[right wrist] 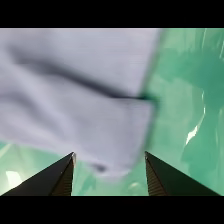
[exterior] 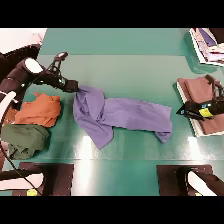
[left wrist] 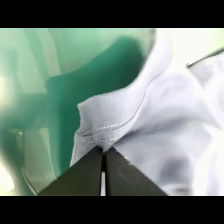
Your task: Fold the shirts.
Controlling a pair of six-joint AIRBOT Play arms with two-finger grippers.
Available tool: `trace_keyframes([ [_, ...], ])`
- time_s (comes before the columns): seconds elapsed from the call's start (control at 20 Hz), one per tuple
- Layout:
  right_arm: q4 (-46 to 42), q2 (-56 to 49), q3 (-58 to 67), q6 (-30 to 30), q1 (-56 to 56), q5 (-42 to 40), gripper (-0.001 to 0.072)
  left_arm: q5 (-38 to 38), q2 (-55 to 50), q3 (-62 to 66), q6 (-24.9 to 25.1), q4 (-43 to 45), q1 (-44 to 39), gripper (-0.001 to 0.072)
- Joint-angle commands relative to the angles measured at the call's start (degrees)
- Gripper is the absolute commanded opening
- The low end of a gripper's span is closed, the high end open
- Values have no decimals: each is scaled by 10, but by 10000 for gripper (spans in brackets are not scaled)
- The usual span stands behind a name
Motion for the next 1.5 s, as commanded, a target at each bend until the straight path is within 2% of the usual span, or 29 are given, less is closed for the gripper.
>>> trace_keyframes([
  [0.0, 32, -49, -64, -28, -42, -68, 504, -3, 12, 13, -1, 13, 1, 25],
  [0.1, 73, -99, -68, -43, -40, -120, 478, -3, 12, 13, -1, 13, 1, 25],
  [0.25, 118, -164, -62, -51, -18, -199, 477, -3, 12, 13, -1, 13, 1, 25],
  [0.35, 119, -209, -37, -54, 7, -207, 469, -3, 12, 13, -1, 13, 1, 25],
  [0.45, 117, -244, -1, -57, 33, -210, 424, -3, 12, 13, -1, 13, 1, 25],
  [0.6, 115, -268, 55, -66, 66, -224, 16, -4, 16, 15, -7, 15, 1, 24],
  [0.75, 113, -231, 116, -86, 75, -222, 15, 13, 62, 23, -33, 47, 1, 24],
  [0.95, 44, -104, 231, -87, 70, -193, 14, 0, 167, 103, -44, 100, 1, 24],
  [1.2, 14, 45, 368, -87, 49, -150, 13, -5, 288, 235, -63, 99, 1, 24],
  [1.45, -5, 119, 479, -87, -9, -87, 13, -28, 351, 342, -108, 98, 1, 24],
])
